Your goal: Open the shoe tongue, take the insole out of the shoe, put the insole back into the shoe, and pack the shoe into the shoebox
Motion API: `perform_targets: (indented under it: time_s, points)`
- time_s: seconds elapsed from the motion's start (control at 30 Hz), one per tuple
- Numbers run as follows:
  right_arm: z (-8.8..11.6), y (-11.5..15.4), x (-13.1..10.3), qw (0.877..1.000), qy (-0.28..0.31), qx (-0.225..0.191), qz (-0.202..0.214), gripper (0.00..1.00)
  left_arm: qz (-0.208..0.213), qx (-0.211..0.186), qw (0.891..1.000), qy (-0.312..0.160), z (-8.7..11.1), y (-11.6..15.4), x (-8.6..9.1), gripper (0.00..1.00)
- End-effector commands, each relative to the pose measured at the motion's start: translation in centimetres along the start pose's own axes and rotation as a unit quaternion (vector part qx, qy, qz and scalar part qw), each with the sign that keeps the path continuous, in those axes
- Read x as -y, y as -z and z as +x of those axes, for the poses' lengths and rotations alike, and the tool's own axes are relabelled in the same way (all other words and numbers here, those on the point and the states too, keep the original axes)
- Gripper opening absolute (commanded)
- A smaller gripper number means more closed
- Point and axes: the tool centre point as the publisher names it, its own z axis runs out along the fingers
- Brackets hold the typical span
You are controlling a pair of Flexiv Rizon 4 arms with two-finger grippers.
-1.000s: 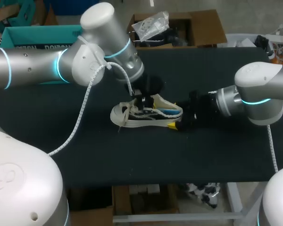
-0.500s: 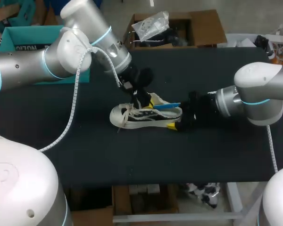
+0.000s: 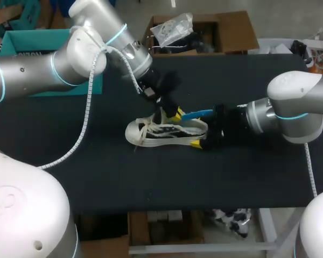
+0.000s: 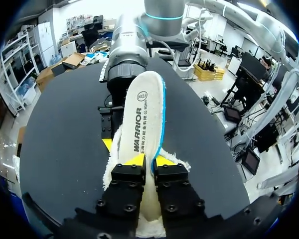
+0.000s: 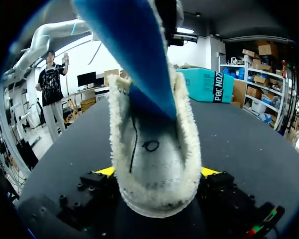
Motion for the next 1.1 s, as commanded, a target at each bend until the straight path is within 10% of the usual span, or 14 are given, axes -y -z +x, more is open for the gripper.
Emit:
perform_targets:
  time_s: [0.03, 0.27, 0.8, 1.1]
  points:
    - [0.0, -0.3, 0.3, 1.000, 0.000, 0.000, -0.001, 0.00, -0.020, 0.008, 1.000, 0.006, 0.1, -1.1, 1.0, 0.39]
    - [0.0, -0.3, 0.3, 1.000, 0.000, 0.000, -0.001, 0.00, -0.037, 0.023, 0.999, 0.006, 0.9, -2.5, 2.0, 0.48]
    - [0.0, -0.3, 0.3, 1.000, 0.000, 0.000, -0.001, 0.00, -0.032, 0.193, 0.980, 0.040, 2.0, -2.3, 3.6, 0.42]
    - [0.0, -0.3, 0.3, 1.000, 0.000, 0.000, -0.001, 0.00, -0.036, 0.203, 0.978, 0.038, 0.7, -1.6, 3.8, 0.40]
